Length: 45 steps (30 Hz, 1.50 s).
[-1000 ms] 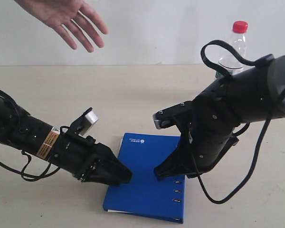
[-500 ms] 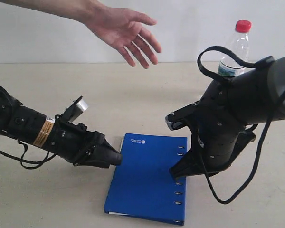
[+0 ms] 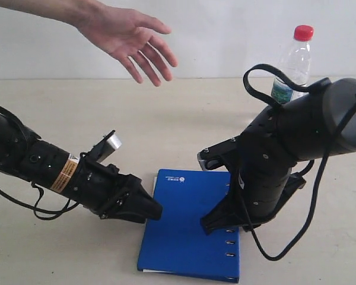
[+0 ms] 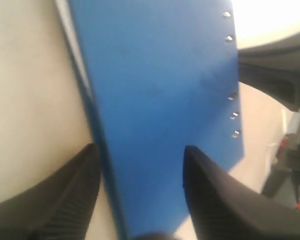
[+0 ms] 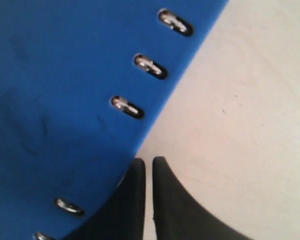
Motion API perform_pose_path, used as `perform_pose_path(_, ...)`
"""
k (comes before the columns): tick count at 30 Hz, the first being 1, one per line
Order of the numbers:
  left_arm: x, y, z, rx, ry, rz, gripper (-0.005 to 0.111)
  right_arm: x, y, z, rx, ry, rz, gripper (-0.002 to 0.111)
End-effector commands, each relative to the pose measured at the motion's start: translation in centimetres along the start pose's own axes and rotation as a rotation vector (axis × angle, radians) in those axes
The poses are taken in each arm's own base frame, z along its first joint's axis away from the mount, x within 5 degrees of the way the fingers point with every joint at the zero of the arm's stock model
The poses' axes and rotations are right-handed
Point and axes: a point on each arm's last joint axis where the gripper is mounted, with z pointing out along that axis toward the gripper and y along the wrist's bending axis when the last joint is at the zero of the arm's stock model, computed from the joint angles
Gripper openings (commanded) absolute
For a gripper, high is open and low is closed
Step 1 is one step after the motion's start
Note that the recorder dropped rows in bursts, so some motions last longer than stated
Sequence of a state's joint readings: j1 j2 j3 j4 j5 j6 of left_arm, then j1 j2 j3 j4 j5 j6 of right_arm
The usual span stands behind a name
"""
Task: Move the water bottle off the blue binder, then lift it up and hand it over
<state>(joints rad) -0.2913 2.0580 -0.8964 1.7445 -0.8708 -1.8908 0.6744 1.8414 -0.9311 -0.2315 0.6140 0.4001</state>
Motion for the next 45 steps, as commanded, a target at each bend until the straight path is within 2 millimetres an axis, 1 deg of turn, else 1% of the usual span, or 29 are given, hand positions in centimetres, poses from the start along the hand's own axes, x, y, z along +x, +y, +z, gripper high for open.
perform_pose_path(1,0.6,-1.0,0.5,0.073,0.043,0.003,0.048,-0.1,-0.2,0.1,-0.003,-0.005,-0.001,0.000)
perform_pose_path(5,0.6,-1.0,0.5,0.080,0.045,0.006,0.048,0.0,-0.1,0.1,-0.012,-0.002,-0.004,0.000)
perform_pose_path(10,0.9,-1.9,0.4,0.175,0.074,0.039,0.048,-0.2,0.3,0.0,-0.049,-0.021,-0.018,0.000)
perform_pose_path(16,0.5,-1.3,0.4,0.112,0.048,0.054,0.048,-0.2,0.3,0.0,-0.049,-0.016,-0.023,0.000)
perform_pose_path(18,-0.2,-0.7,0.0,0.052,0.011,0.046,0.048,-0.2,0.3,0.0,-0.049,-0.016,-0.026,0.000)
perform_pose_path(20,-0.7,0.4,-0.9,-0.026,-0.041,0.010,0.048,-0.1,0.2,0.0,-0.047,-0.013,-0.031,0.000)
perform_pose_path(22,-1.2,0.9,-2.0,-0.076,-0.088,-0.005,0.048,-0.1,0.2,0.0,-0.044,-0.006,-0.031,0.000)
perform_pose_path(25,-1.7,0.7,-3.1,-0.090,-0.126,-0.003,0.048,-0.1,0.2,0.0,-0.045,-0.009,-0.031,0.000)
perform_pose_path(28,-1.9,0.1,-3.2,-0.087,-0.130,0.024,0.048,-0.2,0.3,0.0,-0.048,-0.018,-0.030,0.000)
perform_pose_path(29,-2.3,-0.2,-3.4,-0.087,-0.143,0.040,0.048,-0.2,0.3,0.0,-0.048,-0.018,-0.030,0.000)
perform_pose_path(30,-2.7,-0.6,-3.8,-0.082,-0.159,0.057,0.045,-0.2,0.3,0.0,-0.048,-0.018,-0.030,0.000)
perform_pose_path(32,-3.8,-1.5,-5.0,-0.085,-0.207,0.095,0.035,-0.1,0.2,0.0,-0.046,-0.015,-0.032,0.000)
perform_pose_path(35,-5.0,-3.8,-7.0,-0.083,-0.276,0.169,0.010,-0.1,0.2,0.1,-0.043,-0.009,-0.034,0.000)
perform_pose_path(36,-5.2,-4.7,-7.9,-0.091,-0.306,0.207,0.005,-0.1,0.2,0.1,-0.043,-0.009,-0.034,0.000)
perform_pose_path(38,-5.6,-5.8,-9.2,-0.134,-0.365,0.241,0.004,-0.1,0.2,0.0,-0.043,-0.011,-0.034,0.000)
perform_pose_path(40,-5.9,-6.5,-10.8,-0.229,-0.451,0.243,0.004,-0.1,0.2,0.1,-0.043,-0.009,-0.034,0.000)
perform_pose_path(42,-6.0,-6.6,-12.4,-0.353,-0.549,0.217,0.004,0.0,0.1,-0.2,-0.041,-0.008,-0.034,0.000)
perform_pose_path(45,-5.5,-6.7,-15.0,-0.553,-0.696,0.189,0.004,-0.1,0.0,-0.9,-0.042,-0.021,-0.031,0.000)
